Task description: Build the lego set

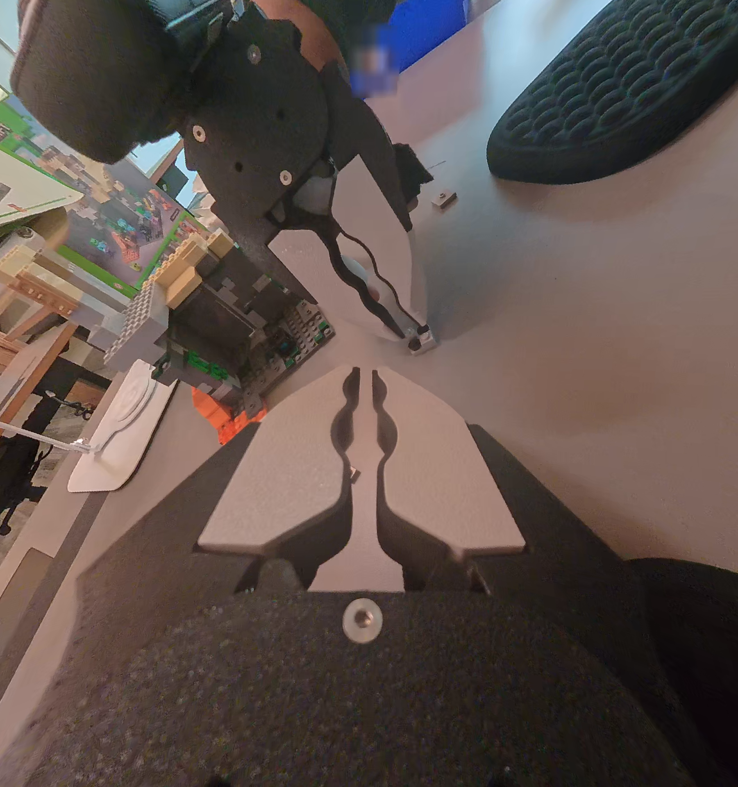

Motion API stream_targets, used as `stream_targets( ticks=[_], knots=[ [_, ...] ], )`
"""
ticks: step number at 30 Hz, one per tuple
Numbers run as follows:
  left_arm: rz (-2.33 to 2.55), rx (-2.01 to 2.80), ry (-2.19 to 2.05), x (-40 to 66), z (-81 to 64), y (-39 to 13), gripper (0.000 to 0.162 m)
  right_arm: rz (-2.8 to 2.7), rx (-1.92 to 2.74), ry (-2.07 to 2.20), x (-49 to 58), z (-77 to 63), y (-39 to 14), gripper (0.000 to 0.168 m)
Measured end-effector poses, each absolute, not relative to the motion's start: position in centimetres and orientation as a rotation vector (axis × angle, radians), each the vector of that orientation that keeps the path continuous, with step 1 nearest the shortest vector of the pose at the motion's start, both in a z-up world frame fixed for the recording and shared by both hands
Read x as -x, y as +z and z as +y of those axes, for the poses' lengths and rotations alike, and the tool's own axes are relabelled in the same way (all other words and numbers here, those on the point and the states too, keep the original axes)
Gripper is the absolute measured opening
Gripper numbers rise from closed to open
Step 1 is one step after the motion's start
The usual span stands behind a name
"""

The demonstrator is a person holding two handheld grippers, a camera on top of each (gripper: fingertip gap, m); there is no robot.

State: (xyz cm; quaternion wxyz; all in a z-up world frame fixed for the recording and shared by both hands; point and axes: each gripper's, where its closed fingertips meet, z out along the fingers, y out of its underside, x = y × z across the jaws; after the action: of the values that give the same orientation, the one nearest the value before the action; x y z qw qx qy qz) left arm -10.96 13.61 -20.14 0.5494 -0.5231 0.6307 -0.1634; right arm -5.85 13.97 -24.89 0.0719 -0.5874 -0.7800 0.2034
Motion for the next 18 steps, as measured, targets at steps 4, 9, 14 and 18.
stream_targets(
  ticks=[4, 9, 14, 18],
  knots=[
    [1.498, 1.237, -0.383, 10.94, 13.58, -20.2, 0.005, -2.333, 1.773, 0.641, 6.03, 13.63, -24.76, 0.012],
    [1.498, 1.237, -0.381, 10.95, 13.58, -20.18, 0.005, -2.304, 1.777, 0.662, 6.13, 13.53, -24.46, 0.013],
    [1.503, 1.235, -0.379, 10.92, 13.52, -20.22, 0.005, -2.25, 1.754, 0.65, 5.9, 13.94, -24.31, 0.015],
    [1.503, 1.242, -0.384, 10.95, 13.58, -20.37, 0.005, -2.169, 1.665, 0.615, 6.04, 13.71, -23.98, 0.016]
  ],
)
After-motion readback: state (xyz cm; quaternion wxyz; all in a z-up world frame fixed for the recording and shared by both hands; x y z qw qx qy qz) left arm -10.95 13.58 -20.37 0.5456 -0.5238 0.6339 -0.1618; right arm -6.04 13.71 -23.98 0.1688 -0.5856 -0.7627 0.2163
